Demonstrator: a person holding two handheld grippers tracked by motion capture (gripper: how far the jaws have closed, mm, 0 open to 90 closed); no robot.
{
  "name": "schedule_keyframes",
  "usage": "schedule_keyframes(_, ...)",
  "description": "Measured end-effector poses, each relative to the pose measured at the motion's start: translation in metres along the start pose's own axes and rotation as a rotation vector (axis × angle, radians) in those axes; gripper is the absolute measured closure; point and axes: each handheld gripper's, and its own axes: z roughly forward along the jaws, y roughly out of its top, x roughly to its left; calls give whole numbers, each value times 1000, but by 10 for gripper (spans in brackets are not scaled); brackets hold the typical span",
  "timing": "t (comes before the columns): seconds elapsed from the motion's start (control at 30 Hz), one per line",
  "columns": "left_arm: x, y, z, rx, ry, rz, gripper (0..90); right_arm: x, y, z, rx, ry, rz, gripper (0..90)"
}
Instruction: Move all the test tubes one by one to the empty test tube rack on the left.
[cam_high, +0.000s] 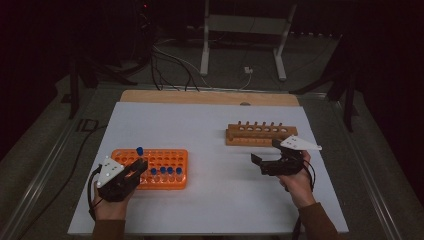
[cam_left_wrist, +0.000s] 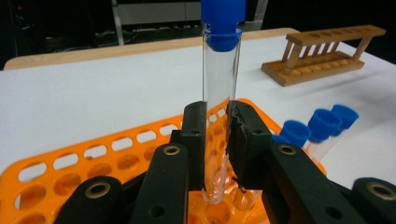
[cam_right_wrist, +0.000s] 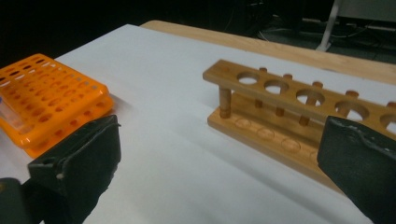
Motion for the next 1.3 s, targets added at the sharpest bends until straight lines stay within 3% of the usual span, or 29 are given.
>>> schedule_keyframes(0.47,-3,-13,8,71,-18,22,772,0,-6,1,12,3,6,2)
schedule_keyframes(0.67,-7,-19,15,193,-4,78,778,-2,-9,-2,11,0,16,2)
schedule_keyframes(0.77,-9,-19,17,228,5,106,781,-2,-11,-3,15,0,16,2)
schedule_keyframes(0.97,-9,-23,18,258,12,115,782,-3,-15,-7,16,-5,22,2)
schedule_keyframes(1.3,-6,-25,17,238,-5,85,764,-5,-24,-17,-1,-29,9,2)
